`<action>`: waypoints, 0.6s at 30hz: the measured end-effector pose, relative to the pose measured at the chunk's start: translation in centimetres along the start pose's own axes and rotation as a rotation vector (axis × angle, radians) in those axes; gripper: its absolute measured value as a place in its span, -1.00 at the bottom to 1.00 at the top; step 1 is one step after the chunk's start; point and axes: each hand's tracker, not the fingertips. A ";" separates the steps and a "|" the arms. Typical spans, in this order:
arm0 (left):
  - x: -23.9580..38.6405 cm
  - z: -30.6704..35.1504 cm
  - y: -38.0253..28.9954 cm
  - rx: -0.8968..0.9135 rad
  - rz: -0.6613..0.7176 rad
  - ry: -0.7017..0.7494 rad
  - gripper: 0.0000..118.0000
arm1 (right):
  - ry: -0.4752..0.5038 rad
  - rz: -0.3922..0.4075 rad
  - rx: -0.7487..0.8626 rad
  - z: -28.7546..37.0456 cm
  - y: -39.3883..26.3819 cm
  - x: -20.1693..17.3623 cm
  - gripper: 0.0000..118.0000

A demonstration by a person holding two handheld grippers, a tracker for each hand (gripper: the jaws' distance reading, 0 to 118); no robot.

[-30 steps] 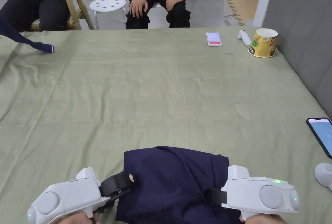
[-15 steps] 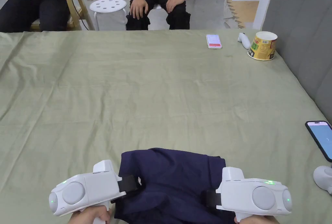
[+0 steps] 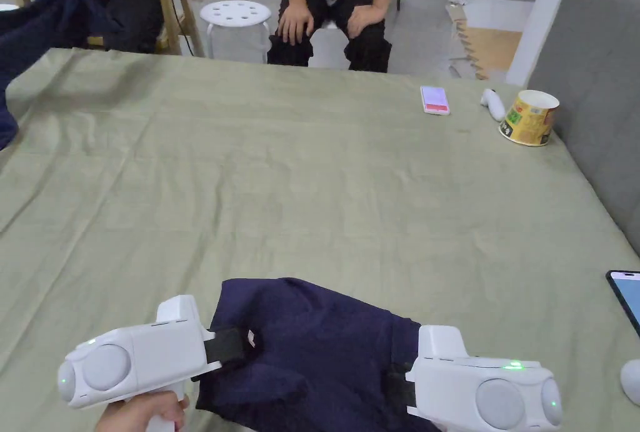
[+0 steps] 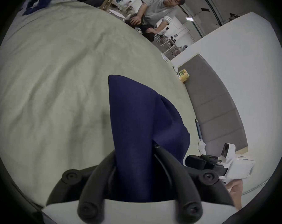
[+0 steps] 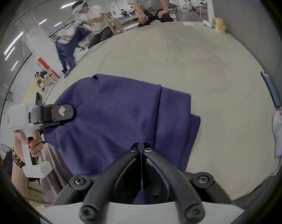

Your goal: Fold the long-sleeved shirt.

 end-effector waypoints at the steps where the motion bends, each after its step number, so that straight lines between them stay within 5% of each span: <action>1: -0.7 0.7 0.5 0.004 -0.006 0.004 -0.64 | 0.012 0.013 0.014 0.0 0.4 -0.8 -1.00; 18: -20.0 17.9 13.5 0.126 0.017 0.301 -0.64 | 0.210 0.529 0.237 -11.1 10.0 -31.5 -1.00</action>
